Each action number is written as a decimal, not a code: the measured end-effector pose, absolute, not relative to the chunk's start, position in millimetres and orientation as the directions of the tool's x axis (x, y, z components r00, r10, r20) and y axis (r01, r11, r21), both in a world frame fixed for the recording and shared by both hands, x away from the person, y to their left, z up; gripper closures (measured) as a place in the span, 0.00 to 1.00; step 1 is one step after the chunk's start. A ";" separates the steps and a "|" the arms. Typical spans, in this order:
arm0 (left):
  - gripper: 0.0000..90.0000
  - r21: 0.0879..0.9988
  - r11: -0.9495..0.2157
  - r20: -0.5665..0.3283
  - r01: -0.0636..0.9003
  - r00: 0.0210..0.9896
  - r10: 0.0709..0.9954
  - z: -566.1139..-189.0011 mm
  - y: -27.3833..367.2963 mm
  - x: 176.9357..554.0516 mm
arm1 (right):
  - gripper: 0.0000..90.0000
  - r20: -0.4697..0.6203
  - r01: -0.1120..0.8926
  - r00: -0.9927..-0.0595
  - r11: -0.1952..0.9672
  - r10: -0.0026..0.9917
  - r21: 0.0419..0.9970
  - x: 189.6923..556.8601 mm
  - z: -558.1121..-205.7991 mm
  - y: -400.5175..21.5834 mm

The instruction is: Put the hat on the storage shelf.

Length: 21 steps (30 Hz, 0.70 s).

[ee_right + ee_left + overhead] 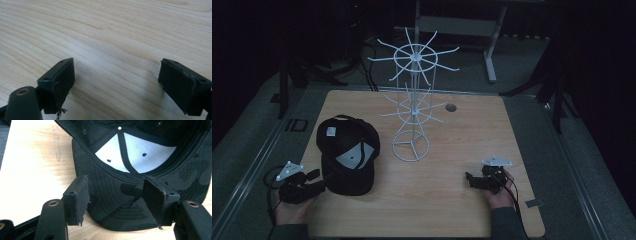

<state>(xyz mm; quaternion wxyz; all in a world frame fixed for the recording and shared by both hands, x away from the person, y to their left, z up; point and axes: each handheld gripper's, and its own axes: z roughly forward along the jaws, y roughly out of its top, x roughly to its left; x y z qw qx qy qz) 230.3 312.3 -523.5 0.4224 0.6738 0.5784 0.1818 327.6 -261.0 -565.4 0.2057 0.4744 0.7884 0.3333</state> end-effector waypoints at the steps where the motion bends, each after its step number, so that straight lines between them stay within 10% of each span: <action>1: 0.42 0.777 0.028 -0.246 0.629 0.263 0.933 -524.0 313.0 230.6 | 0.15 -0.008 0.611 -0.465 0.328 0.885 0.721 327.6 -565.4 -261.0; 21: 0.30 0.738 0.049 -0.294 0.673 0.256 0.921 -538.8 320.3 238.0 | 0.15 -0.008 0.611 -0.466 0.328 0.885 0.721 327.7 -565.4 -260.9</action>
